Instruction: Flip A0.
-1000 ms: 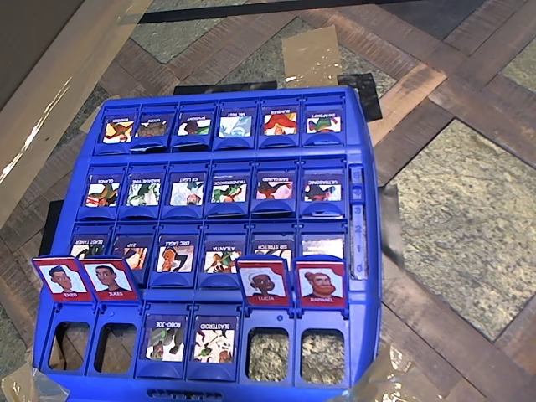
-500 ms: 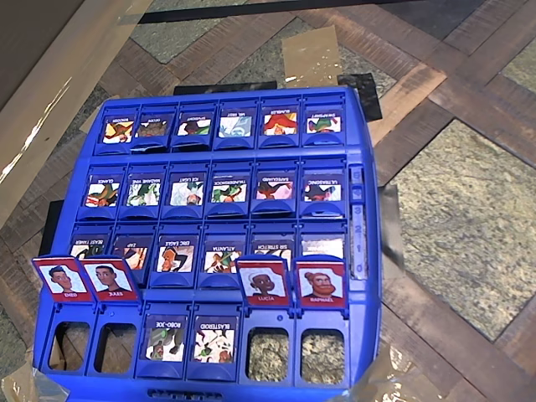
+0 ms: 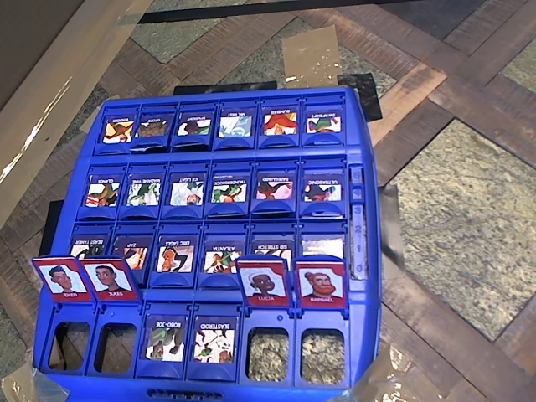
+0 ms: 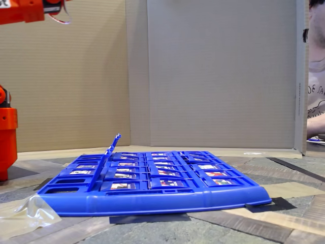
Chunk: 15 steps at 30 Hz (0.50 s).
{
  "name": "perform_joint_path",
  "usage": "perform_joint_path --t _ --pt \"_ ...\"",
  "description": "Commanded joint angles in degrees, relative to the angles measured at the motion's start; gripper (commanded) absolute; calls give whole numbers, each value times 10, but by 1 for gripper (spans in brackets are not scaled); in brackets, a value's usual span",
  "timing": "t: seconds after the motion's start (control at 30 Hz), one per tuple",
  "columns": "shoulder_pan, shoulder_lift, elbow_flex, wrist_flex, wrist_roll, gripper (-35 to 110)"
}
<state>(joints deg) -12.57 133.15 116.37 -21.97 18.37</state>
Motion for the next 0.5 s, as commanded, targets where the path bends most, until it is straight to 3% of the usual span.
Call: perform_joint_path --t 0.0,0.47 --pt "11 -39 -53 72 -18 0" --pt "40 -153 -85 437 -72 0"
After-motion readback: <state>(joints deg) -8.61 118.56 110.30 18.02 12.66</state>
